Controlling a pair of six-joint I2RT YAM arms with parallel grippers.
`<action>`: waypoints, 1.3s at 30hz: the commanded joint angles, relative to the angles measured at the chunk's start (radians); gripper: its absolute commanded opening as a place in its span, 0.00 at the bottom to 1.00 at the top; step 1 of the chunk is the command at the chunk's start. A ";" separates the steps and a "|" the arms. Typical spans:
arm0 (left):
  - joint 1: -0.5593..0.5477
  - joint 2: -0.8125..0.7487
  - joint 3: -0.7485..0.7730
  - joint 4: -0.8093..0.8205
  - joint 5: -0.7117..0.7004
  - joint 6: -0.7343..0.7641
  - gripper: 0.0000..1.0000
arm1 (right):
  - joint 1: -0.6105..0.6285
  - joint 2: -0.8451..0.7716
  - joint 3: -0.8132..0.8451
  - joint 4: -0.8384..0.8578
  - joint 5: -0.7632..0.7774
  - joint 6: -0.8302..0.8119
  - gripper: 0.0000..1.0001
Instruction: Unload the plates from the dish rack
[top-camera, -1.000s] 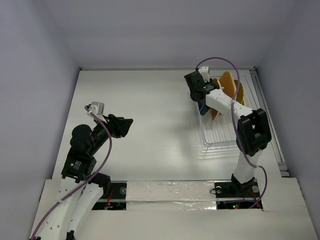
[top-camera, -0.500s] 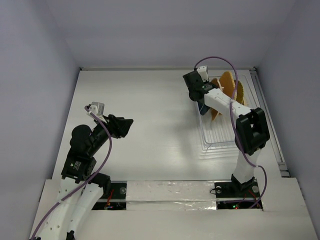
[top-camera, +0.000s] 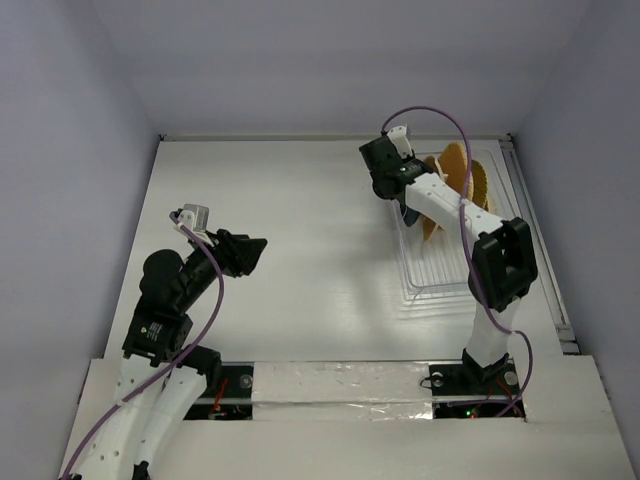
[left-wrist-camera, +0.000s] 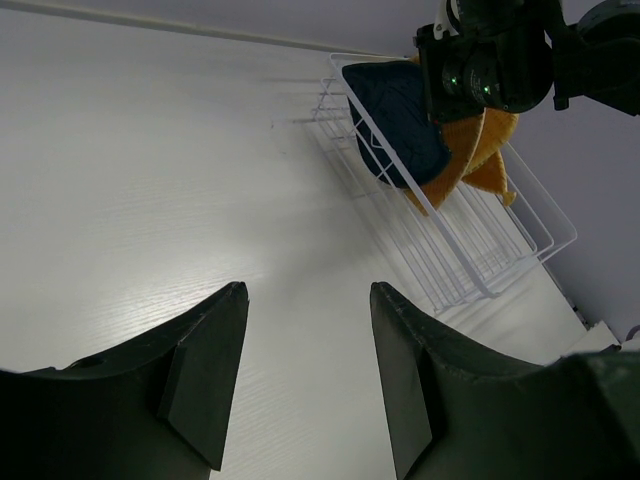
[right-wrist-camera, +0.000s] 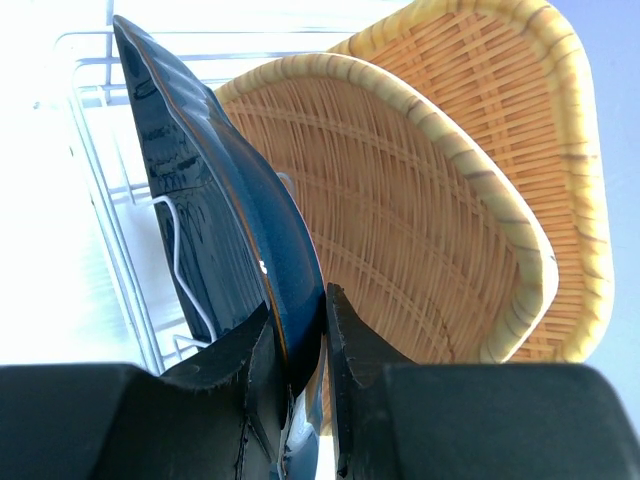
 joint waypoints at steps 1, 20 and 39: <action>0.004 -0.008 -0.010 0.040 0.015 0.008 0.49 | 0.027 -0.025 0.072 0.037 0.111 -0.020 0.00; 0.004 0.004 -0.010 0.040 0.010 0.005 0.49 | 0.088 -0.271 0.076 -0.043 0.116 0.059 0.00; 0.025 -0.054 0.011 -0.004 -0.140 0.005 0.56 | 0.217 -0.117 -0.084 0.595 -0.985 0.526 0.00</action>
